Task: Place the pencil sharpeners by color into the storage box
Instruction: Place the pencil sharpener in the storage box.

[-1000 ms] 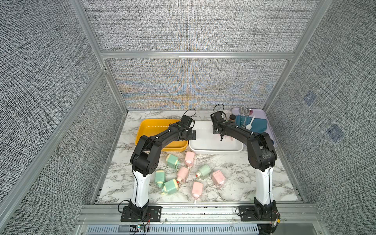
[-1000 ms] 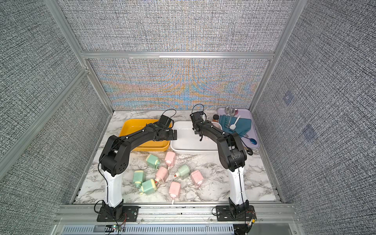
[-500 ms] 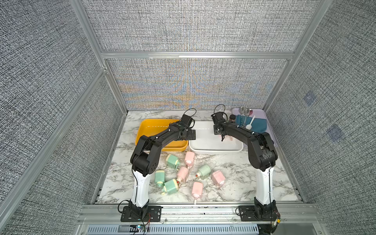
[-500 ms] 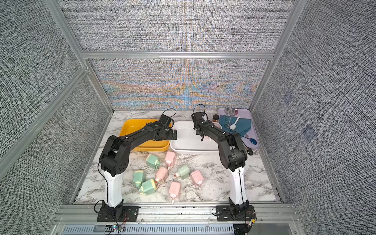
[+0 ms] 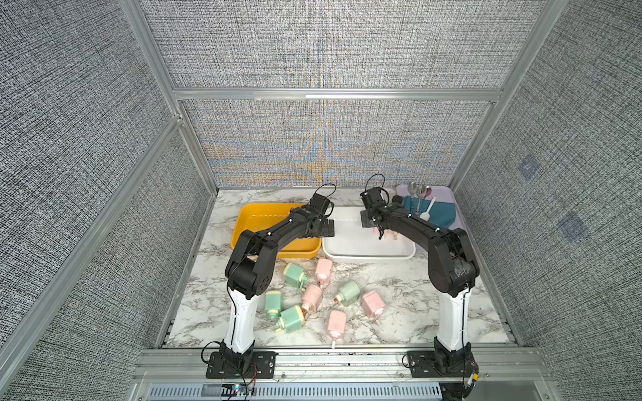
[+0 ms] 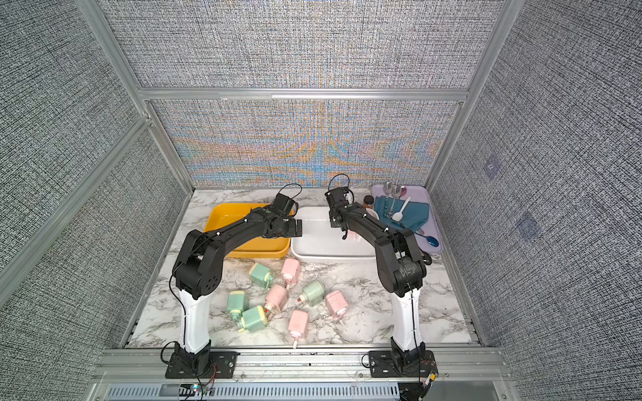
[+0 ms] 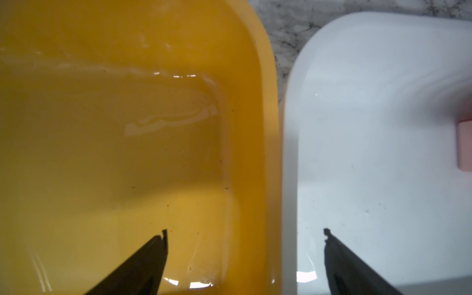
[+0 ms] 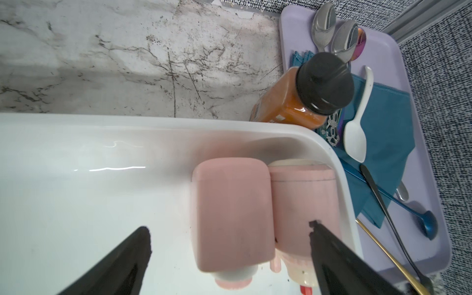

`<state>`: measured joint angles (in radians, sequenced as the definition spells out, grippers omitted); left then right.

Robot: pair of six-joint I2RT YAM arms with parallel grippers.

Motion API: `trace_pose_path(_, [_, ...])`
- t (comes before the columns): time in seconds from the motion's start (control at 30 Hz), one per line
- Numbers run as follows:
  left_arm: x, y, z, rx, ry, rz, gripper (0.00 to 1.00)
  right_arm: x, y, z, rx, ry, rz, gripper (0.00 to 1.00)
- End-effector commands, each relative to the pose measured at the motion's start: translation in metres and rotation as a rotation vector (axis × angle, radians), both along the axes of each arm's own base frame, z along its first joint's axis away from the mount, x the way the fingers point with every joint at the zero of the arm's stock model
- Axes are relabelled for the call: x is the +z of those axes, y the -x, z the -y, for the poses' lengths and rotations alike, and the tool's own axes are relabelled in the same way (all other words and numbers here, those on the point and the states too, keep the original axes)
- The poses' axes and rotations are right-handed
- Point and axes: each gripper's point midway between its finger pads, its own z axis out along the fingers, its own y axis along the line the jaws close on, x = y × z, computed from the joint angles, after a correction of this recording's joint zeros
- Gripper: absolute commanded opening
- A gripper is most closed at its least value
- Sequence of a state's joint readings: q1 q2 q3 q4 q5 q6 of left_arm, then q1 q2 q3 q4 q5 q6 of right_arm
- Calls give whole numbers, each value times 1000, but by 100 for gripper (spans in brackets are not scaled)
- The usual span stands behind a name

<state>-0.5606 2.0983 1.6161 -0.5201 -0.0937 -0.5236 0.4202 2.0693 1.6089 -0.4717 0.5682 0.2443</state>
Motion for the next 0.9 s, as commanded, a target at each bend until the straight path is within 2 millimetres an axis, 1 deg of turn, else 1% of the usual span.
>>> trace_pose_path(0.0, [-4,1,-7,34,-31,-17,99,-6,6,14,-6,93,-46,99])
trace_pose_path(0.3, [-8,3,-10,61,-34,-35,99,-15,4,21,2,191,-104,99])
trace_pose_path(0.53, [-10,8,-16,81,-51,-43,99,-14,4,26,-12,240,-108,99])
trace_pose_path(0.67, [-8,11,-18,80,-52,-47,99,-11,1,24,-8,235,-101,99])
trace_pose_path(0.87, [-5,10,-15,71,-42,-43,99,-10,-3,15,9,221,-94,99])
